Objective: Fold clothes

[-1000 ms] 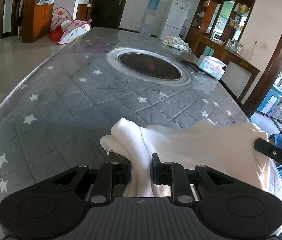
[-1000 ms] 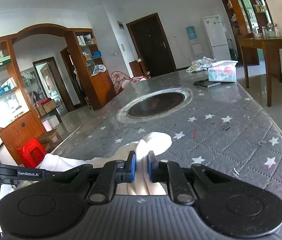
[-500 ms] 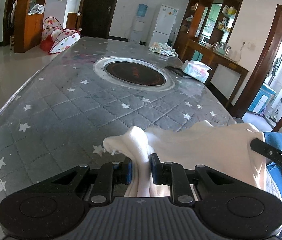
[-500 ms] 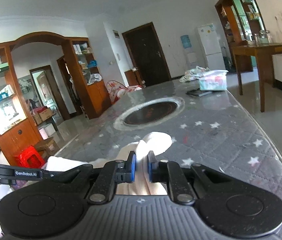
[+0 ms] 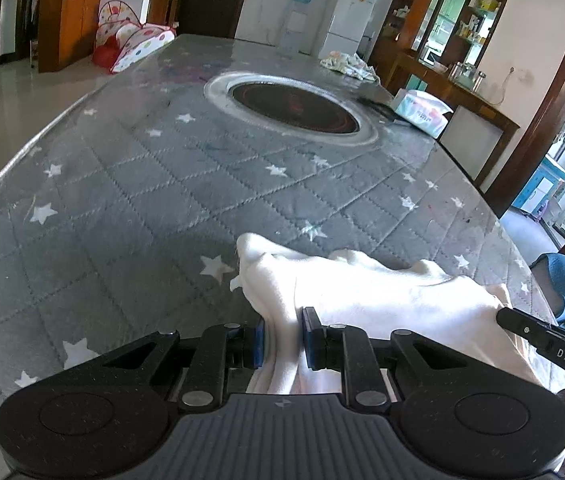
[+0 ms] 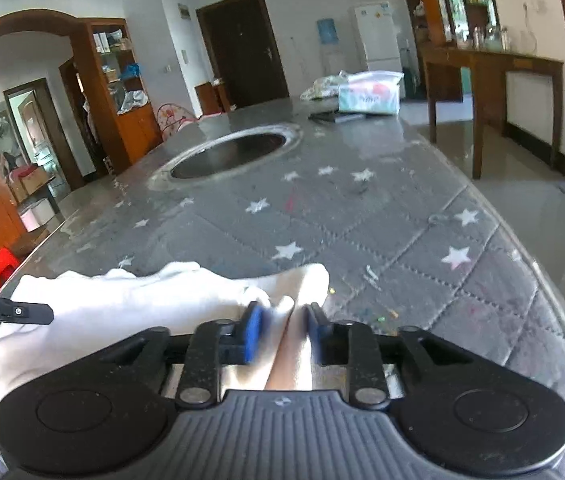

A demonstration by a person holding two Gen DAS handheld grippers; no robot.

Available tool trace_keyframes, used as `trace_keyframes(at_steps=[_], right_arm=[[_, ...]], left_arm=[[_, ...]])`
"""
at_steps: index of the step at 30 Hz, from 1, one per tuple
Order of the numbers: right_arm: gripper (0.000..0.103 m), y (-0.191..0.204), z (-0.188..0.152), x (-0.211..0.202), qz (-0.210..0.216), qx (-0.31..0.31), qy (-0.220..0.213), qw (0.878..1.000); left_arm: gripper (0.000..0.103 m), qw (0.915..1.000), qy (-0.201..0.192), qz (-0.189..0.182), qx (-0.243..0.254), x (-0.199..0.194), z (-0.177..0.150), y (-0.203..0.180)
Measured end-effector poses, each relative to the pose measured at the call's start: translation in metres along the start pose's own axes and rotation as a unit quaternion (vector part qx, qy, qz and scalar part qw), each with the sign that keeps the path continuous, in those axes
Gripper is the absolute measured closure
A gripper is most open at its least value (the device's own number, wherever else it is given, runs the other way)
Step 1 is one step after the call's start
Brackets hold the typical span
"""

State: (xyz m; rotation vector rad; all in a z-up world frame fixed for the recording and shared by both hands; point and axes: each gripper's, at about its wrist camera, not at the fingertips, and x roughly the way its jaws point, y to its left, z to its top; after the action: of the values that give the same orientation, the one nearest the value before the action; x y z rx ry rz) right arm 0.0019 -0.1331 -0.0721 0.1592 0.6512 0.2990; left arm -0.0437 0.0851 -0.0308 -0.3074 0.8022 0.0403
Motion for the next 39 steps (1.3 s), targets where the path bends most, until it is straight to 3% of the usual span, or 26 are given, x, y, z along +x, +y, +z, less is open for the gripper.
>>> trace_keyframes(at_steps=[5, 7, 10, 15, 18, 23, 30, 33, 39], right_arm=[[0.045, -0.003, 0.001, 0.006, 0.0, -0.01, -0.003, 1.0], [0.044, -0.003, 0.002, 0.009, -0.005, -0.023, -0.002, 1.0], [0.031, -0.003, 0.006, 0.014, -0.021, -0.042, 0.002, 0.999], [0.017, -0.008, 0.012, 0.019, -0.028, -0.052, 0.014, 0.998], [0.0, -0.004, 0.014, 0.026, -0.045, -0.067, 0.028, 0.996], [0.0, -0.008, 0.015, 0.029, -0.049, -0.064, 0.032, 0.996], [0.0, -0.008, 0.015, 0.029, -0.046, -0.062, 0.032, 0.997], [0.0, -0.008, 0.019, 0.026, -0.042, -0.071, 0.035, 0.996], [0.0, 0.028, 0.014, -0.004, -0.045, -0.172, 0.0, 0.984]], left_arm=[[0.076, 1.0, 0.006, -0.001, -0.003, 0.005, 0.0, 0.004], [0.076, 1.0, 0.005, -0.002, -0.001, 0.006, 0.0, 0.005], [0.076, 1.0, 0.005, -0.004, -0.002, 0.007, 0.001, 0.006], [0.075, 1.0, 0.003, -0.004, -0.001, 0.007, 0.001, 0.007], [0.074, 1.0, 0.002, -0.005, -0.001, 0.007, 0.002, 0.007], [0.073, 1.0, 0.0, -0.005, 0.0, 0.008, 0.002, 0.008], [0.056, 0.9999, -0.001, -0.011, 0.013, 0.01, 0.001, 0.002], [0.056, 0.9997, -0.001, -0.013, 0.018, 0.01, 0.001, 0.001], [0.052, 0.9996, 0.0, -0.018, 0.02, 0.01, 0.001, 0.0]])
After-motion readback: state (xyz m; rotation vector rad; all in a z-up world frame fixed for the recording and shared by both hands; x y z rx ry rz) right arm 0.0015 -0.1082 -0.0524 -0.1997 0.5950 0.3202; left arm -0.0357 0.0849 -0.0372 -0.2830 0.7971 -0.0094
